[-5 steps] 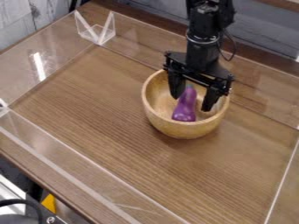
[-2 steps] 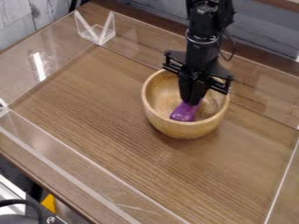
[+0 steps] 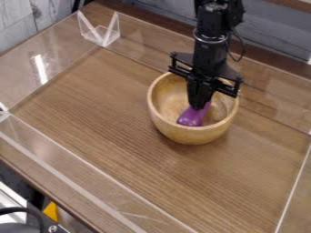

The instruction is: Remove the purple eggplant from inside the brown bowl and put it on the table

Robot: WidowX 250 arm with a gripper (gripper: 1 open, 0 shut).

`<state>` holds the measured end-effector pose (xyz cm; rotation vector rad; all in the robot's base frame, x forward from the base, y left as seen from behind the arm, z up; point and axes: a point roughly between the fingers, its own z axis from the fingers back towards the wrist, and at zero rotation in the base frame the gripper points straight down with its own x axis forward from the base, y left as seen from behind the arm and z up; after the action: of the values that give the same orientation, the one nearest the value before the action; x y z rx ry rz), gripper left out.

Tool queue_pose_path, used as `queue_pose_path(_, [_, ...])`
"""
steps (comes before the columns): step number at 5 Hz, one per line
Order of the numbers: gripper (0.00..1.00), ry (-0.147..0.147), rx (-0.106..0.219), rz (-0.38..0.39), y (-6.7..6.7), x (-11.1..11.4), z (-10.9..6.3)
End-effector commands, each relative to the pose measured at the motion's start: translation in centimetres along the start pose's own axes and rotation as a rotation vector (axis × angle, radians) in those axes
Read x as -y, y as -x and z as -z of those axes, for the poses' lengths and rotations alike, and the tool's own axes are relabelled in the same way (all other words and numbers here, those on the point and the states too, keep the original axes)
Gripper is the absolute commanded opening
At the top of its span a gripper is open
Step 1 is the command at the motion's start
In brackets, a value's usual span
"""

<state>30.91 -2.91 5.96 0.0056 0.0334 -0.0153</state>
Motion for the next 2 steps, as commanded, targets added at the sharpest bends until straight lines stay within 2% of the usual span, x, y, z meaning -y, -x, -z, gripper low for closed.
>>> queue_pose_path(1, [0.0,0.001,0.064,-0.014,-1.06,-0.45,-2.98])
queue_pose_path(2, [0.0,0.0,0.068,-0.026,-1.39,-0.81,-3.72])
